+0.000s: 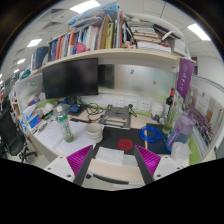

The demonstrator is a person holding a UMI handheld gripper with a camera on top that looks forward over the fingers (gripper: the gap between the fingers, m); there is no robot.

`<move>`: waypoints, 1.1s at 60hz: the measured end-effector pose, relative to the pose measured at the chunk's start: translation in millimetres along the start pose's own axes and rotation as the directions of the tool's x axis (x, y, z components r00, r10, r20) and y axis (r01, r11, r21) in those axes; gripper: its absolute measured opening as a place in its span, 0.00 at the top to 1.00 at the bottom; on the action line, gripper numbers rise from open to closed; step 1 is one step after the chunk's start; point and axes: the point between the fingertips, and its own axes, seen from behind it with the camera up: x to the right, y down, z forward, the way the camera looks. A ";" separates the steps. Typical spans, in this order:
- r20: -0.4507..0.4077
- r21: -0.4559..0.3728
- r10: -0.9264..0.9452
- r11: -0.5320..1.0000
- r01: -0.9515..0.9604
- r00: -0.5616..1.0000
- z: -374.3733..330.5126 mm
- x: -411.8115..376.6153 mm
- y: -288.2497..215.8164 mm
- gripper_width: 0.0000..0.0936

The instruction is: Pour water

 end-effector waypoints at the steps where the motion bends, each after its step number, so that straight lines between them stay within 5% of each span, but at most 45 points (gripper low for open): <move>1: 0.002 -0.014 -0.001 1.000 0.001 1.000 0.9 -7.5 -1.8 0.09; 24: 0.117 0.029 0.012 0.999 -0.016 0.993 135.2 -209.2 5.3 0.08; 42: -0.072 0.129 0.038 0.991 -0.029 0.997 244.1 -255.8 -17.1 0.09; 55: -0.177 0.185 0.040 0.983 -0.006 0.983 278.9 -244.9 -24.6 0.41; 66: -0.204 0.229 0.046 0.973 0.003 0.978 284.0 -244.3 -30.6 0.55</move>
